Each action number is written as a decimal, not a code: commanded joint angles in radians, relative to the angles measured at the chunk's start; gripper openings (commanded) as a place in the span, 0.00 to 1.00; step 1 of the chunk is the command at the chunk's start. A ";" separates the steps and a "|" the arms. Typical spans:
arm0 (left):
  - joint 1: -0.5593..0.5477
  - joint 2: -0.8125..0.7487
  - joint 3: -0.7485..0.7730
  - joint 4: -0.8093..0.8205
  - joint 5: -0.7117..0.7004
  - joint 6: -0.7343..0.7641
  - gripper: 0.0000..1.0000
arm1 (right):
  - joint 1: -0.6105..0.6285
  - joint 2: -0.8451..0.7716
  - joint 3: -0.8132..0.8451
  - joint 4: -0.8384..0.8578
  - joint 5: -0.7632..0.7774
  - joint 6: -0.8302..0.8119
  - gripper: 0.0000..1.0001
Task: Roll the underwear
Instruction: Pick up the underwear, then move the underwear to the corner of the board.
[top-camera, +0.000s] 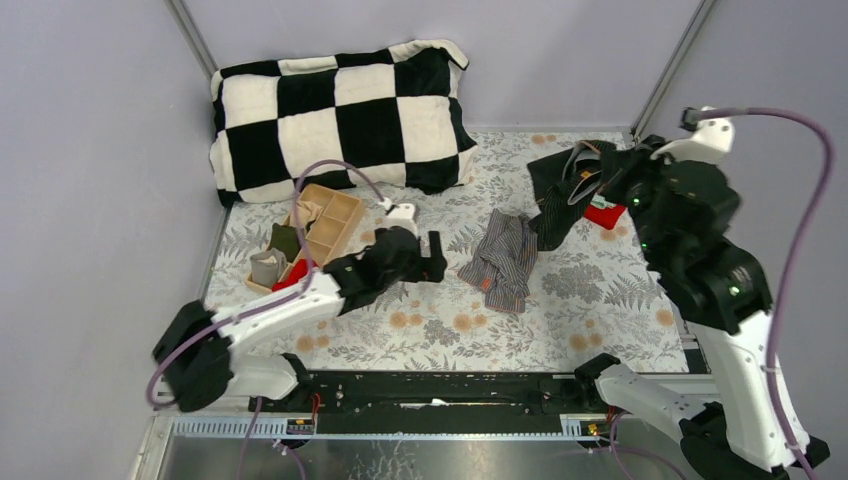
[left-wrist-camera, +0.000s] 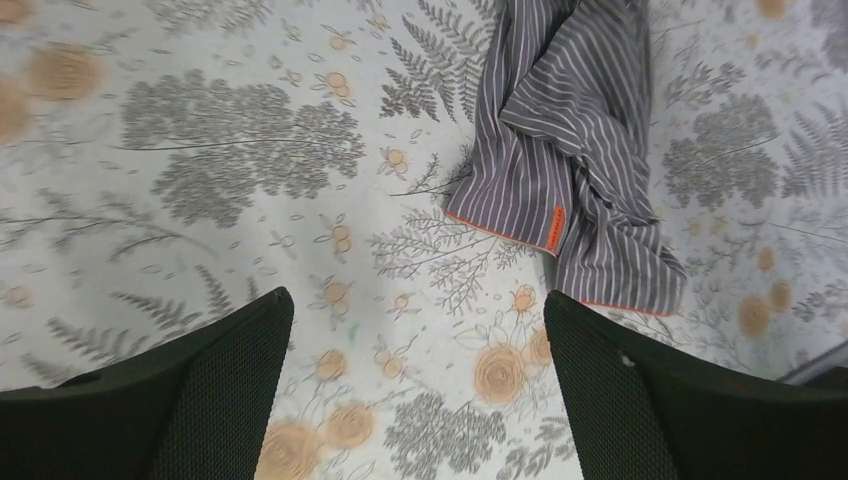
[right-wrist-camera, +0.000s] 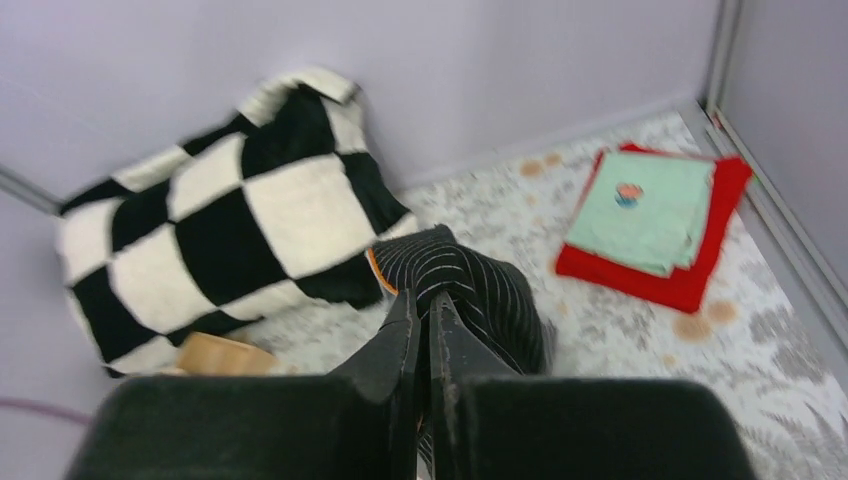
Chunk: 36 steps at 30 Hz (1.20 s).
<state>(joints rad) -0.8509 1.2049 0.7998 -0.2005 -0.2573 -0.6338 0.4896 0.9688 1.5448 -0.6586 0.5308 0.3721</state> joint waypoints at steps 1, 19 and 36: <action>-0.039 0.200 0.080 0.187 -0.087 -0.047 0.99 | -0.004 -0.006 0.124 0.043 -0.114 -0.070 0.00; -0.165 0.843 0.523 0.289 0.083 -0.071 0.98 | -0.004 -0.085 0.215 0.068 -0.220 -0.027 0.00; -0.294 0.970 0.815 0.466 0.288 -0.085 0.99 | -0.005 -0.114 0.249 0.033 -0.178 -0.018 0.00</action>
<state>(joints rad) -1.1778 2.3249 1.7409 0.1299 0.0235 -0.7284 0.4896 0.8478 1.7542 -0.6430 0.3416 0.3531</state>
